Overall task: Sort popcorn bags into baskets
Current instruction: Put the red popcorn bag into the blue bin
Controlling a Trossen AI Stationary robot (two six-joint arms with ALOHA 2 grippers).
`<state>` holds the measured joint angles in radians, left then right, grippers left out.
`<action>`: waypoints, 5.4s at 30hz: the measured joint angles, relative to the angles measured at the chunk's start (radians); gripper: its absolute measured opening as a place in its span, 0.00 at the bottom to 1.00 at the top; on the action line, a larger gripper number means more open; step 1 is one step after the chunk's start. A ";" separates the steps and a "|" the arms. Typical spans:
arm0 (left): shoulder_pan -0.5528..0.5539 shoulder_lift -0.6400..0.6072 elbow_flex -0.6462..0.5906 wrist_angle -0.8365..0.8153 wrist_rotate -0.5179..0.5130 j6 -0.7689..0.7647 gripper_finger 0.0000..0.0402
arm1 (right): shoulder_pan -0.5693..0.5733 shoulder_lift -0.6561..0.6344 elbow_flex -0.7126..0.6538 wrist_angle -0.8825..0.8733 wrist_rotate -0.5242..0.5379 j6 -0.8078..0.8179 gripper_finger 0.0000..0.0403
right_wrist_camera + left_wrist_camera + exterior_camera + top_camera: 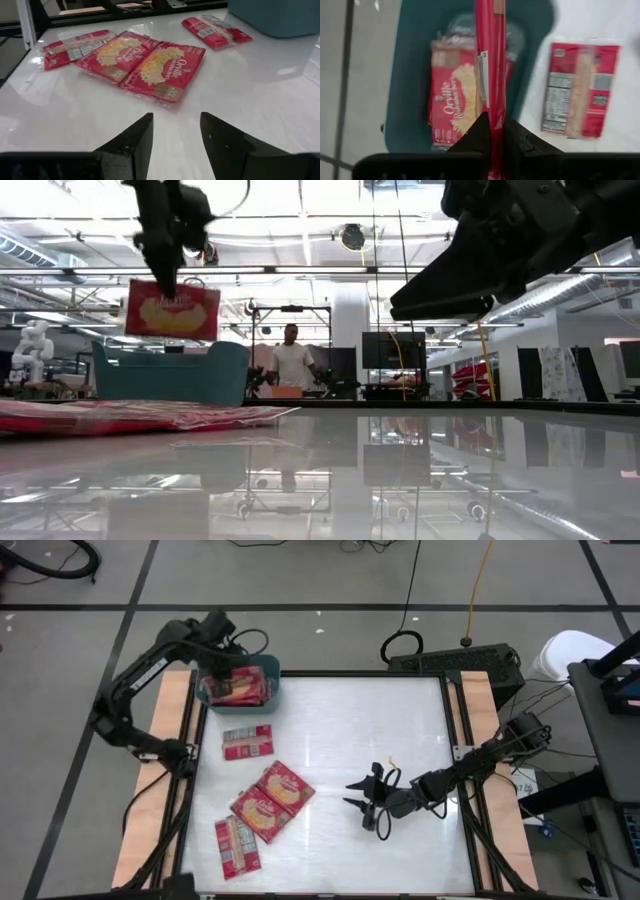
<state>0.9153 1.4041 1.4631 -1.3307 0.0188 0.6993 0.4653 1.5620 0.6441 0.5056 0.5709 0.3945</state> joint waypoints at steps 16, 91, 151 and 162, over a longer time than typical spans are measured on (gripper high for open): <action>0.101 0.181 0.000 0.026 -0.021 0.118 0.06 | 0.020 0.000 0.000 -0.001 0.000 -0.047 0.39; -1.181 -0.496 -1.021 1.337 -0.369 -0.869 0.17 | -0.311 0.417 0.386 -0.131 -0.517 0.668 0.59; -1.232 -0.494 -1.139 1.566 -0.422 -0.867 0.17 | -0.306 0.500 0.507 -0.123 -0.422 0.216 0.00; -1.102 -0.494 -1.139 1.556 -0.273 -0.885 0.43 | -0.335 0.367 0.510 -0.263 -0.442 -0.147 0.00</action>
<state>-0.1866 0.9100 0.3244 0.2253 -0.2546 -0.1854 0.1308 1.9285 1.1538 0.2428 0.1293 0.2478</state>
